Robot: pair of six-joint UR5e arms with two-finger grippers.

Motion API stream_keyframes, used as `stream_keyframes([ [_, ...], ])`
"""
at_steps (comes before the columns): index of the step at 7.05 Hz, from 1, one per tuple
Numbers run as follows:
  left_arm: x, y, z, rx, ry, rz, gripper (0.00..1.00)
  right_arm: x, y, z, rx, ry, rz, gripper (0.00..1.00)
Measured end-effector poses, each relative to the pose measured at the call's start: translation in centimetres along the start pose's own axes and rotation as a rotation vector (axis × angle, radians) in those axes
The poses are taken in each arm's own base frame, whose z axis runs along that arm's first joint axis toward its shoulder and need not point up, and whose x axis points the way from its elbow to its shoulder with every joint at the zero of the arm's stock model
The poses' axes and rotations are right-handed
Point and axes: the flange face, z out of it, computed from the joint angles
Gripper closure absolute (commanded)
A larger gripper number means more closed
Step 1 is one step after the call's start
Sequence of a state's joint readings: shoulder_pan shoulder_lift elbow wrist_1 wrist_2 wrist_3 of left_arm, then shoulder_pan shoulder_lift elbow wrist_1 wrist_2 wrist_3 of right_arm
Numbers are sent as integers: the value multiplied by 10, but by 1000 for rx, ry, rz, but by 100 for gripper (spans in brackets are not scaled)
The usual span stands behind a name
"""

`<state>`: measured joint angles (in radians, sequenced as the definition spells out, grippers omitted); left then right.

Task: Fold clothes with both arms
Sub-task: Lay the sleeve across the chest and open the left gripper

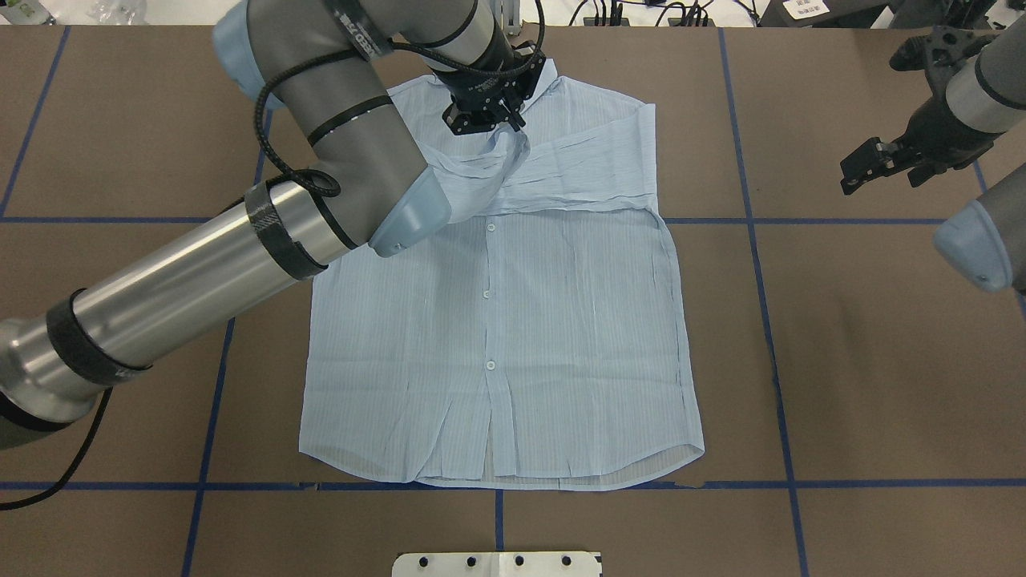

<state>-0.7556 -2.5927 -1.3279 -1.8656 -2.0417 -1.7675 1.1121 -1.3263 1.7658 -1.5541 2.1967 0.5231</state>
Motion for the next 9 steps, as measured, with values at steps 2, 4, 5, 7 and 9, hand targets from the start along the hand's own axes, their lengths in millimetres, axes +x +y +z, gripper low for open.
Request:
stream_keyframes([
  [2, -9, 37, 74, 11, -9, 15, 49, 1, 0, 1, -2, 1, 1, 1],
  [4, -15, 111, 123, 56, 0, 173, 0, 2, 1, 3, -4, 2, 4, 1],
  [5, -17, 132, 132, 80, 6, 282, 0, 2, 1, 3, -4, 2, 5, 1],
  [7, -21, 140, 136, 97, 26, 416, 0, -1, -1, 1, 0, -1, 7, 0],
  [9, -25, 127, 127, 106, 35, 438, 0, -8, -3, -2, 4, -15, 5, 0],
])
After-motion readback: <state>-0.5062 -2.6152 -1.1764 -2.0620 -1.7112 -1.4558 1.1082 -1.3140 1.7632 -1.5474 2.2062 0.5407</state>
